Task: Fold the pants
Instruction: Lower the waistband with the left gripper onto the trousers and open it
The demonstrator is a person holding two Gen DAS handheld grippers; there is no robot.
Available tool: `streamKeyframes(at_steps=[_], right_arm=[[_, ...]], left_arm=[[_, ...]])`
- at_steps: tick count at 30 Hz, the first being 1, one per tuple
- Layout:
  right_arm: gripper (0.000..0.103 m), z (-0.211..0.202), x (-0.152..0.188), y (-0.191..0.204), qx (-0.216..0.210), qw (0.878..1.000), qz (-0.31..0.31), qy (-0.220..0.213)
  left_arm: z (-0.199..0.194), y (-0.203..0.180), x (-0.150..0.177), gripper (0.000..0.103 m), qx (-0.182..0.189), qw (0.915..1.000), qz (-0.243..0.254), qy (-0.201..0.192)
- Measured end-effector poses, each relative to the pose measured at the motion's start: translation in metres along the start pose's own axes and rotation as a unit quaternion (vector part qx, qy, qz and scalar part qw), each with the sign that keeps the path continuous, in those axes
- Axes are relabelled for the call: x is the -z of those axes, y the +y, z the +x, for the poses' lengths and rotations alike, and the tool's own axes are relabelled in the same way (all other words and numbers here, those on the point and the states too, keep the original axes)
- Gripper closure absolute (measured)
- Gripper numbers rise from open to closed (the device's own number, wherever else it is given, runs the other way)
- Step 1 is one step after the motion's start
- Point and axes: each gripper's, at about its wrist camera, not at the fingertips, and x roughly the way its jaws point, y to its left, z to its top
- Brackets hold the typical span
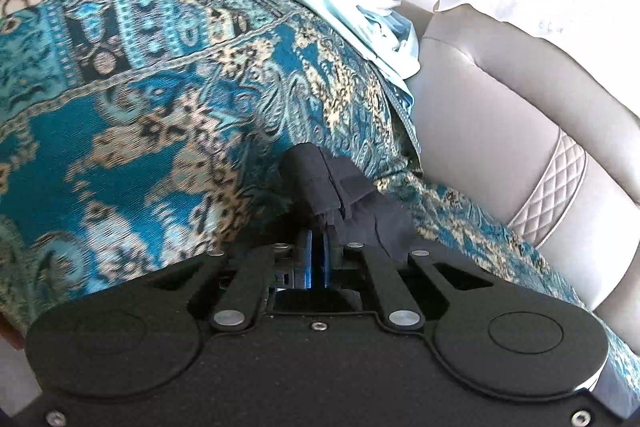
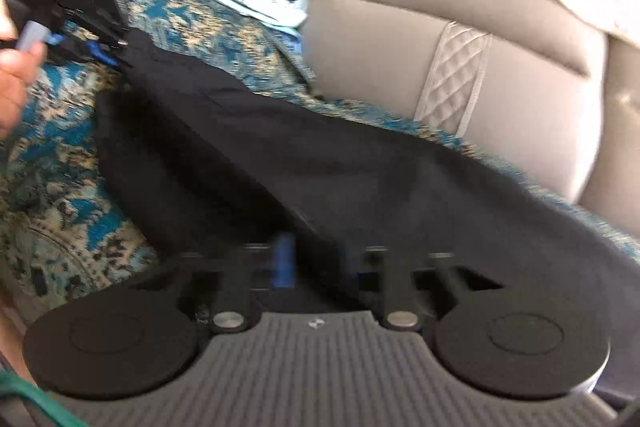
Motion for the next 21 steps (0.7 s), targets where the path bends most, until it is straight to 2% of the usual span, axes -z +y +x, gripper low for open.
streamKeyframes(at_steps=[5,10,12,15,21], right_arm=[[0.097,-0.020,0.007,0.009,0.006,1.000,0.000,-0.006],[0.096,-0.029,0.017,0.020,0.001,1.000,-0.020,-0.002],[0.095,-0.030,0.020,0.023,0.010,0.999,-0.031,-0.009],[0.072,-0.034,0.023,0.023,0.019,0.999,-0.042,-0.015],[0.071,-0.047,0.035,0.006,0.026,0.999,-0.032,-0.014]], left_arm=[[-0.008,0.013,0.009,0.097,-0.019,0.9997,0.006,0.012],[-0.011,0.014,0.018,0.097,-0.058,0.9973,0.044,0.004],[-0.007,0.014,0.019,0.096,-0.063,0.9966,0.052,0.011],[-0.002,0.011,0.024,0.095,-0.075,0.9944,0.071,0.018],[-0.001,0.008,0.029,0.093,-0.086,0.9922,0.088,0.017]])
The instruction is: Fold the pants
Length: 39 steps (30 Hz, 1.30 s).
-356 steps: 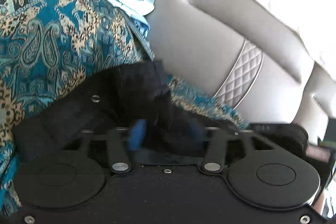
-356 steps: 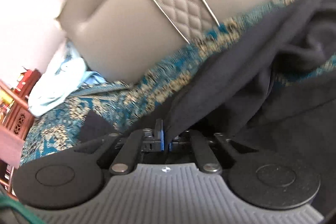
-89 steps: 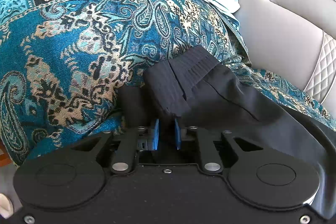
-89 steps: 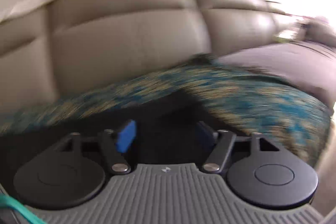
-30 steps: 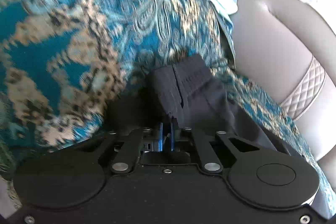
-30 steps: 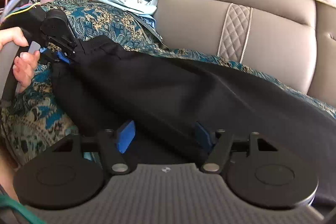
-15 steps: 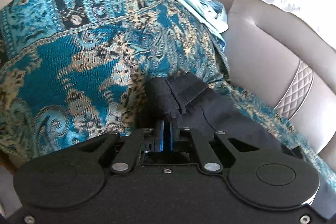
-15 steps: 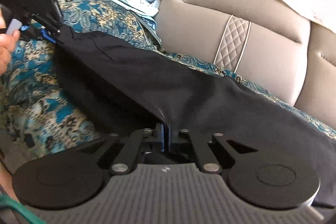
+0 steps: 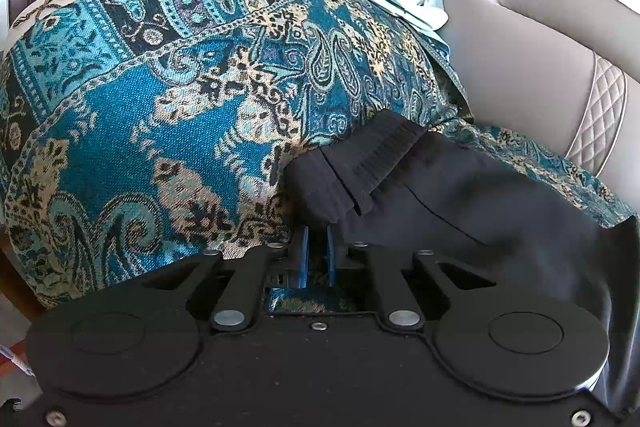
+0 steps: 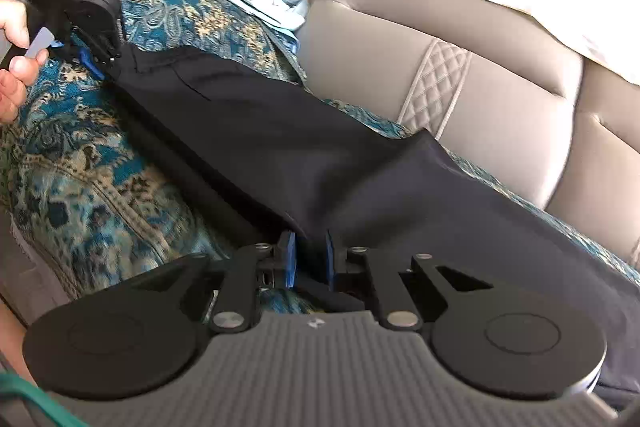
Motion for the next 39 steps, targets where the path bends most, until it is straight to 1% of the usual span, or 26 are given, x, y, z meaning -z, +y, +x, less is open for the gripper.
streamKeyframes(at_steps=[2,3,4,5,6,7,8,9,10,12,13,15,17,20,22,26,30,31,33,34,36,37,38,39], right_arm=[[0.074,-0.005,0.005,-0.007,-0.005,1.000,0.009,0.004],[0.081,-0.006,0.006,-0.010,-0.007,1.000,0.013,0.006],[0.091,-0.008,0.008,-0.011,-0.010,1.000,0.016,0.007],[0.092,-0.009,0.009,-0.012,-0.013,1.000,0.017,0.007],[0.093,-0.010,0.009,-0.012,-0.014,1.000,0.016,0.006],[0.094,-0.011,0.010,-0.011,-0.013,1.000,0.017,0.005],[0.094,-0.012,0.010,-0.011,-0.013,1.000,0.017,0.004],[0.094,-0.012,0.011,-0.011,-0.013,1.000,0.018,0.004],[0.095,-0.013,0.011,-0.010,-0.014,1.000,0.021,0.004],[0.095,-0.014,0.011,-0.011,-0.016,1.000,0.025,0.005],[0.095,-0.014,0.011,-0.012,-0.017,0.999,0.028,0.006],[0.095,-0.015,0.011,-0.013,-0.020,0.999,0.030,0.008],[0.095,-0.016,0.010,-0.014,-0.025,0.999,0.027,0.009],[0.091,-0.016,0.008,-0.017,-0.040,0.999,0.022,0.015],[0.090,-0.015,0.005,-0.022,-0.054,0.998,0.022,0.021],[0.089,-0.013,0.001,-0.036,-0.090,0.995,0.040,0.034],[0.088,-0.015,-0.001,-0.052,-0.127,0.989,0.056,0.048],[0.086,-0.016,0.000,-0.056,-0.137,0.987,0.061,0.054],[0.074,-0.018,0.000,-0.067,-0.154,0.983,0.079,0.069],[0.074,-0.019,0.001,-0.075,-0.160,0.979,0.095,0.077],[0.074,-0.023,0.001,-0.096,-0.154,0.974,0.139,0.090],[0.072,-0.023,-0.001,-0.110,-0.146,0.971,0.163,0.094],[0.070,-0.021,-0.006,-0.126,-0.130,0.969,0.186,0.097],[0.072,-0.016,-0.013,-0.139,-0.113,0.968,0.200,0.101]], left_arm=[[0.000,0.001,0.000,0.091,0.000,1.0000,-0.007,0.003],[-0.002,0.002,0.000,0.087,0.000,0.9999,-0.014,0.001],[-0.007,0.003,0.000,0.085,0.000,0.9997,-0.022,-0.007],[-0.013,0.003,0.000,0.083,-0.001,0.9994,-0.026,-0.025],[-0.022,0.000,0.001,0.077,-0.007,0.9983,-0.025,-0.052],[-0.031,-0.003,0.001,0.066,-0.008,0.9967,-0.020,-0.079],[-0.041,-0.008,0.002,0.063,-0.004,0.9942,-0.016,-0.106],[-0.048,-0.012,0.003,0.061,0.006,0.9917,-0.013,-0.128],[-0.056,-0.018,0.005,0.060,0.023,0.9888,-0.005,-0.147],[-0.068,-0.031,0.008,0.059,0.057,0.9841,0.013,-0.168],[-0.071,-0.038,0.011,0.058,0.080,0.9822,0.020,-0.169],[-0.073,-0.052,0.018,0.059,0.135,0.9793,0.039,-0.145],[-0.071,-0.068,0.029,0.060,0.174,0.9768,0.060,-0.110],[-0.067,-0.092,0.049,0.062,0.214,0.9701,0.096,-0.063],[-0.061,-0.106,0.060,0.064,0.230,0.9651,0.118,-0.040],[-0.058,-0.122,0.079,0.064,0.247,0.9557,0.159,-0.019],[-0.056,-0.127,0.100,0.064,0.237,0.9531,0.188,0.001],[-0.052,-0.127,0.102,0.064,0.233,0.9526,0.195,0.006],[-0.055,-0.127,0.111,0.064,0.227,0.9493,0.217,-0.007],[-0.058,-0.127,0.116,0.064,0.224,0.9466,0.231,-0.011],[-0.065,-0.125,0.124,0.063,0.226,0.9426,0.245,-0.017],[-0.069,-0.123,0.129,0.063,0.225,0.9406,0.253,-0.022],[-0.073,-0.123,0.133,0.063,0.223,0.9377,0.265,-0.027],[-0.076,-0.124,0.134,0.063,0.222,0.9360,0.272,-0.029]])
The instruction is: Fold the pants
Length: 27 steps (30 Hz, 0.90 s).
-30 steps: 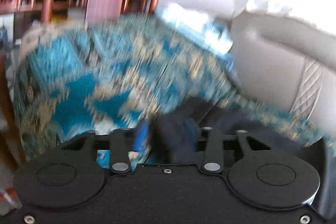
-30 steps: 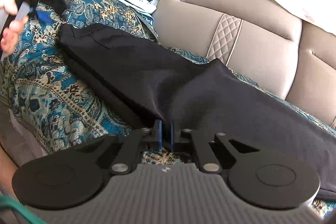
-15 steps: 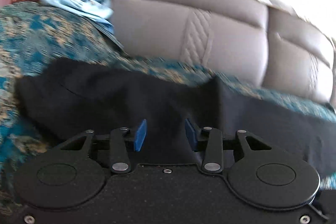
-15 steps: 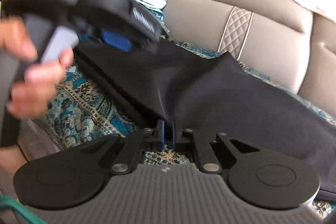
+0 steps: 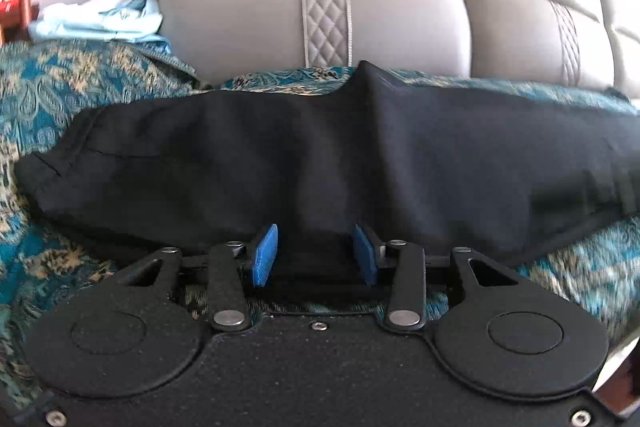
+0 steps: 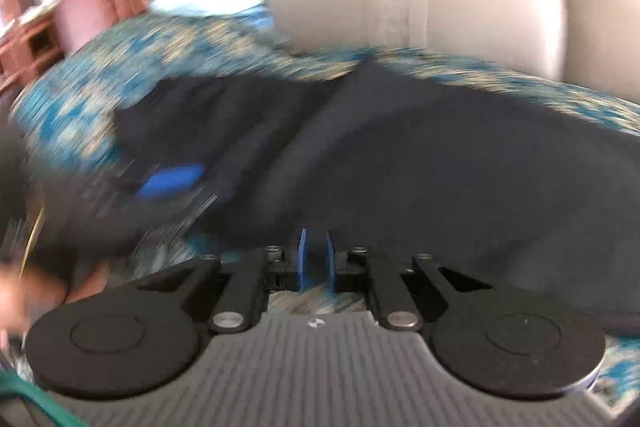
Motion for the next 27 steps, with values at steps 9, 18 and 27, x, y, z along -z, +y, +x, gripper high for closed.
streamKeyframes(at_steps=[9,18,27], right_arm=[[0.023,0.102,-0.130,-0.009,0.044,0.999,0.010,-0.004],[0.094,0.209,-0.163,-0.001,0.114,0.986,0.040,0.112],[0.085,0.181,-0.181,-0.016,0.133,0.989,0.039,-0.044]], left_arm=[[-0.001,-0.002,-0.001,0.061,-0.005,1.0000,0.003,0.002],[-0.001,-0.002,0.002,0.061,-0.002,1.0000,0.001,0.000],[0.002,0.004,-0.004,0.061,0.004,0.9999,-0.010,0.010]])
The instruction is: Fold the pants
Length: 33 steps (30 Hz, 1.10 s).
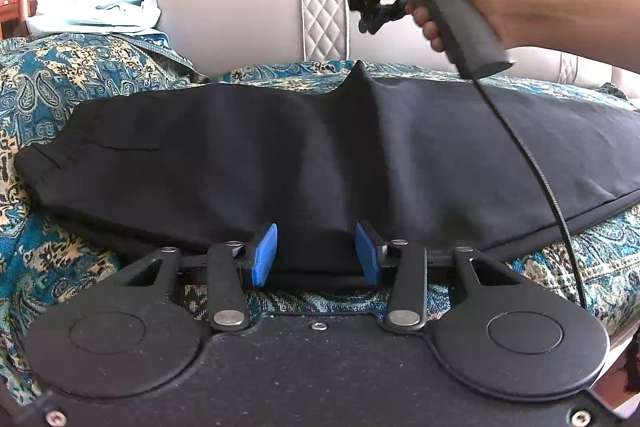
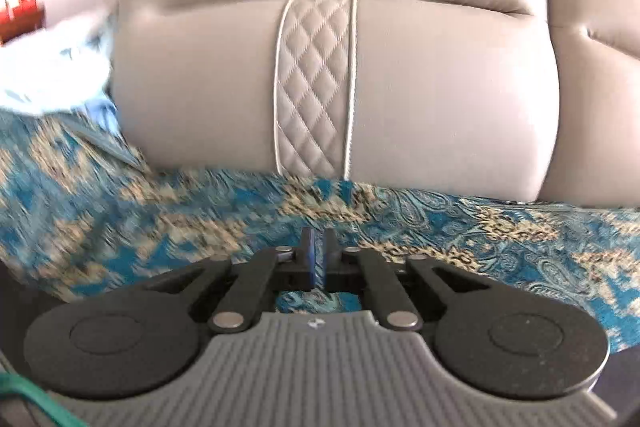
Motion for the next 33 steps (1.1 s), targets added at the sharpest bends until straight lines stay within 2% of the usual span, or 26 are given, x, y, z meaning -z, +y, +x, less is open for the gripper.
streamKeyframes(at_steps=[2,3,5,8,10,11,12,13,15,17,19,21,23,25,28,31,33], right_arm=[[0.079,-0.012,0.009,-0.007,-0.060,0.998,0.017,0.001],[0.063,-0.019,0.017,-0.009,-0.083,0.996,0.015,0.000],[0.058,-0.032,0.039,-0.011,-0.119,0.993,0.000,-0.005],[0.054,-0.045,0.076,-0.008,-0.139,0.990,-0.032,0.004],[0.048,-0.047,0.099,-0.007,-0.124,0.990,-0.067,0.016],[0.048,-0.046,0.108,-0.009,-0.109,0.991,-0.080,0.018],[0.048,-0.047,0.115,-0.015,-0.095,0.991,-0.092,0.005],[0.038,-0.052,0.121,-0.021,-0.083,0.991,-0.104,-0.016],[0.023,-0.056,0.127,-0.032,-0.008,0.993,-0.116,-0.029],[0.022,-0.059,0.128,-0.054,0.023,0.995,-0.086,-0.035],[0.022,-0.059,0.127,-0.079,0.073,0.996,-0.047,-0.029],[0.020,-0.062,0.127,-0.103,0.089,0.996,-0.007,-0.025],[0.016,-0.065,0.128,-0.124,0.105,0.994,0.007,-0.025],[0.012,-0.069,0.133,-0.143,0.090,0.996,0.016,-0.026],[0.009,-0.075,0.139,-0.156,0.061,0.997,0.013,-0.036],[0.005,-0.076,0.141,-0.156,0.048,0.998,0.005,-0.036],[0.005,-0.073,0.137,-0.156,0.049,0.998,0.000,-0.033]], left_arm=[[0.001,0.000,-0.001,0.061,0.000,1.0000,-0.003,0.001],[0.002,0.001,-0.002,0.061,0.001,1.0000,-0.005,0.002],[0.002,0.002,-0.002,0.061,0.003,1.0000,-0.007,0.004],[0.004,0.001,-0.002,0.061,0.001,1.0000,-0.003,0.004],[0.005,0.000,-0.002,0.061,0.001,1.0000,0.001,0.005],[0.005,0.000,-0.002,0.061,0.001,1.0000,-0.001,0.006],[0.005,0.001,-0.002,0.060,0.002,0.9999,-0.008,0.006],[0.005,0.000,-0.002,0.060,0.000,0.9999,-0.013,0.008],[0.003,-0.001,-0.002,0.060,-0.001,0.9998,-0.016,0.013],[0.001,-0.003,-0.002,0.059,0.002,0.9998,-0.012,0.017],[0.000,-0.002,-0.004,0.059,0.006,0.9997,-0.004,0.023],[-0.001,0.003,-0.008,0.059,0.014,0.9992,-0.015,0.035],[-0.005,0.014,-0.016,0.059,0.014,0.9982,-0.041,0.041],[-0.010,0.028,-0.025,0.060,-0.012,0.9979,-0.059,0.023],[-0.007,0.056,-0.046,0.059,-0.078,0.9931,-0.088,-0.003],[0.017,0.088,-0.063,0.061,-0.107,0.9839,-0.143,0.002],[0.039,0.100,-0.069,0.064,-0.144,0.9776,-0.152,0.016]])
